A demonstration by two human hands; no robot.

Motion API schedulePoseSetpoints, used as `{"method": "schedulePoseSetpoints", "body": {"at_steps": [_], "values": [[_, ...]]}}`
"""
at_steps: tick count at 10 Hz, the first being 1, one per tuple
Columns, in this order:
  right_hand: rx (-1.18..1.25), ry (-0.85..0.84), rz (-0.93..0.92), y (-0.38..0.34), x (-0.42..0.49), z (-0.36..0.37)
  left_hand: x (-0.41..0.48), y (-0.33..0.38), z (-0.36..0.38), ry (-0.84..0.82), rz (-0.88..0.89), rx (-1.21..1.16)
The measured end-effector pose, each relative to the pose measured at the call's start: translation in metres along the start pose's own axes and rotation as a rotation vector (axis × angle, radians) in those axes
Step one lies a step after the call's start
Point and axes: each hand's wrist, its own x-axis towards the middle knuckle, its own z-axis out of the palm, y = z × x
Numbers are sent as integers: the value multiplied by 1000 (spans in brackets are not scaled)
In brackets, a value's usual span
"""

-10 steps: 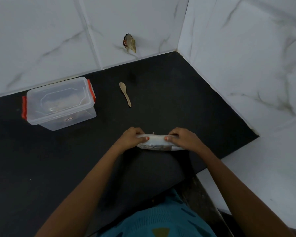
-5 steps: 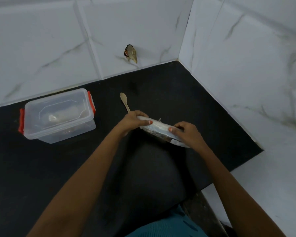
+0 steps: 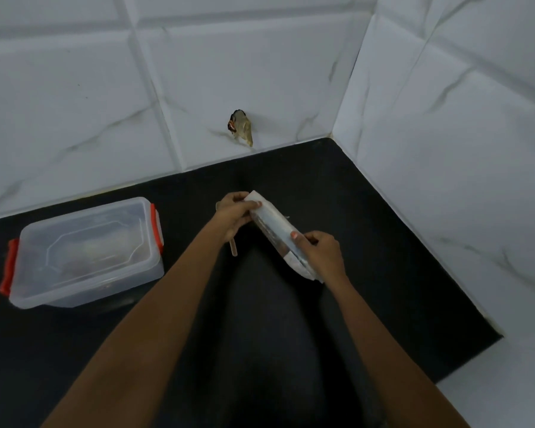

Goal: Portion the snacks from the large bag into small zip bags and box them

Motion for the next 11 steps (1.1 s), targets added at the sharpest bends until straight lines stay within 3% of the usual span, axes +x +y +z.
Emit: {"method": "schedulePoseSetpoints", "body": {"at_steps": [4,6,8,11], "values": [[-78,-9,37,-25,70,18,78,21,24,195,109,72],[-216,-11,10,-21,83,25,90,13,30,188,162,286],[-273,20,-84,-16,85,29,98,1,32,219,260,488],[-220,72,-207,-14,89,28,86,-6,33,276,341,563]]}}
